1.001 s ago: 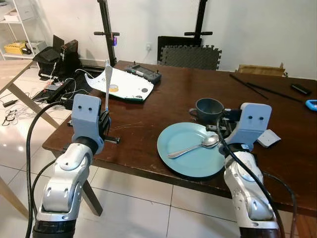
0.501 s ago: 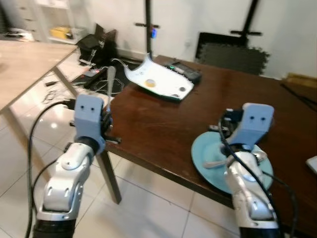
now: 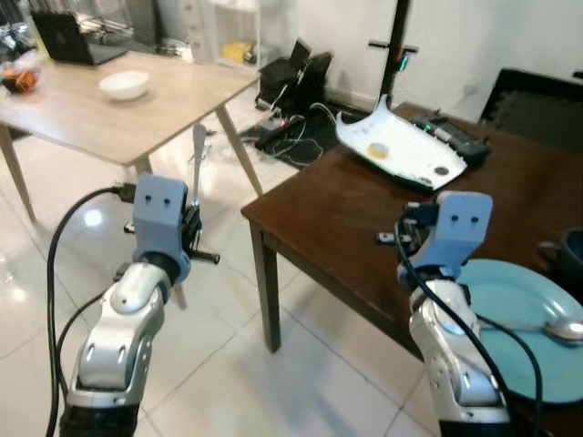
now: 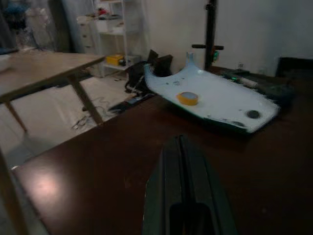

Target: Setting the table

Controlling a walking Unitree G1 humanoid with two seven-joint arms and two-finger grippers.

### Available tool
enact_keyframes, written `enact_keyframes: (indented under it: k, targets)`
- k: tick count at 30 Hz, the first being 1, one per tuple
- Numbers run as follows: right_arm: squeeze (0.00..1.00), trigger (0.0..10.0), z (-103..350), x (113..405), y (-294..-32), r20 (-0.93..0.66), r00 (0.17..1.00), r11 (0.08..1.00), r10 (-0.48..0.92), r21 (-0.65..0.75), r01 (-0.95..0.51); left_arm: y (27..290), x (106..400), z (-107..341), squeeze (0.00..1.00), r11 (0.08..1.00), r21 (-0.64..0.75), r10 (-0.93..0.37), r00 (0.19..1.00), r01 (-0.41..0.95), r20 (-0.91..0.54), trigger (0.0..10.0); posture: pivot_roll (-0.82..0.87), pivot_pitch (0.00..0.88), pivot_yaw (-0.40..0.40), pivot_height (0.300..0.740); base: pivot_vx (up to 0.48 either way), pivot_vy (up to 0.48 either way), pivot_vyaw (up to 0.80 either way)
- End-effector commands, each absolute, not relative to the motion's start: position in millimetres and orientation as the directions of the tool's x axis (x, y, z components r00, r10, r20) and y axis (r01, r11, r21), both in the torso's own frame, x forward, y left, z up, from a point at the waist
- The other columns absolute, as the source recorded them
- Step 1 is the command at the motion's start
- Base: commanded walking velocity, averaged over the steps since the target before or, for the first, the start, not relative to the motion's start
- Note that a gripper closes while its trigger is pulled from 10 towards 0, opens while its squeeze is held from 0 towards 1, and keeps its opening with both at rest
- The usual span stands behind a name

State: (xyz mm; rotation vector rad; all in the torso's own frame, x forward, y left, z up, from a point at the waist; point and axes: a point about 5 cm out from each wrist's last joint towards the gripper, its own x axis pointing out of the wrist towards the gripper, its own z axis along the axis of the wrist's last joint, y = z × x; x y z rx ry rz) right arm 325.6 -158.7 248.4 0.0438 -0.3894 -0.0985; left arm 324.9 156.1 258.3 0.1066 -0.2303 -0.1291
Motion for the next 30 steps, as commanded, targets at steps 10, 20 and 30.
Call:
enact_keyframes:
  k: [10,20,30]
  targets:
    - [0.00,10.0,244.8,325.3,-152.2,0.363,0.928,0.995,-0.084,0.072,0.062,163.4,322.5,255.3,0.00,0.989,0.121,-0.113,0.971,0.089,0.210,10.0,0.00,0.142,0.046,0.740,0.000,0.000,0.80]
    - [0.00,10.0,244.5,326.6,-151.5,0.364,0.928,0.996,-0.079,0.070,0.057,165.5,323.7,254.1,0.00,0.990,0.116,-0.097,0.974,0.075,0.203,10.0,0.00,0.134,0.043,0.740,0.000,0.000,0.80]
    - [0.00,10.0,245.4,327.2,-150.6,0.366,0.927,0.996,-0.075,0.070,0.053,166.4,324.8,253.8,0.00,0.991,0.116,-0.091,0.976,0.069,0.199,10.0,0.00,0.130,0.043,0.740,0.000,0.000,0.80]
